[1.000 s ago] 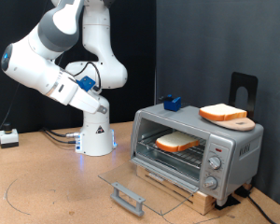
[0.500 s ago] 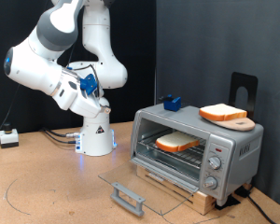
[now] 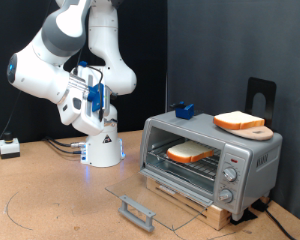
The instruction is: Make a piece of toast with the oven
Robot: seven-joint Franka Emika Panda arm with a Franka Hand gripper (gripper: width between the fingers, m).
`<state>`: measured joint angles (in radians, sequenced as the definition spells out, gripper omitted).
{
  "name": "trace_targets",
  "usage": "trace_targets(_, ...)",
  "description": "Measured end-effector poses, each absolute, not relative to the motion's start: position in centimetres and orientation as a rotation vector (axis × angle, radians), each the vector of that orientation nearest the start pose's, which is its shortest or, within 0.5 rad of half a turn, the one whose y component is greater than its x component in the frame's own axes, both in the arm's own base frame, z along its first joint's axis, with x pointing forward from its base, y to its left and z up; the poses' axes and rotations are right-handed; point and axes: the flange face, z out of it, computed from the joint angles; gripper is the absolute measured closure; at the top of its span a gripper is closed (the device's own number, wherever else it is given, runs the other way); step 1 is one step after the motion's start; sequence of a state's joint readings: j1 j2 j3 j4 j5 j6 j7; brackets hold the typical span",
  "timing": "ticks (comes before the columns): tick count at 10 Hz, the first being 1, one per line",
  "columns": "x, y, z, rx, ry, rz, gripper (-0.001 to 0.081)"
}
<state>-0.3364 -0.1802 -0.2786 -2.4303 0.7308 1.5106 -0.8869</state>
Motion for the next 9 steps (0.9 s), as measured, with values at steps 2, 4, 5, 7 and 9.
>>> trace_targets(2,36.4,-16.1,35.4,-2.179,0.089,0.043,-0.0004)
trace_targets(4,36.3,-16.4,34.3,-2.214,0.138,0.125,-0.0004)
trace_targets(5,36.3,-16.4,34.3,-2.211,0.132,0.118,-0.0004)
trace_targets(7,35.8,-15.8,34.4,-2.122,0.287,0.302,-0.0004)
trace_targets(9,35.9,-15.9,33.9,-2.081,0.384,0.404,-0.0004)
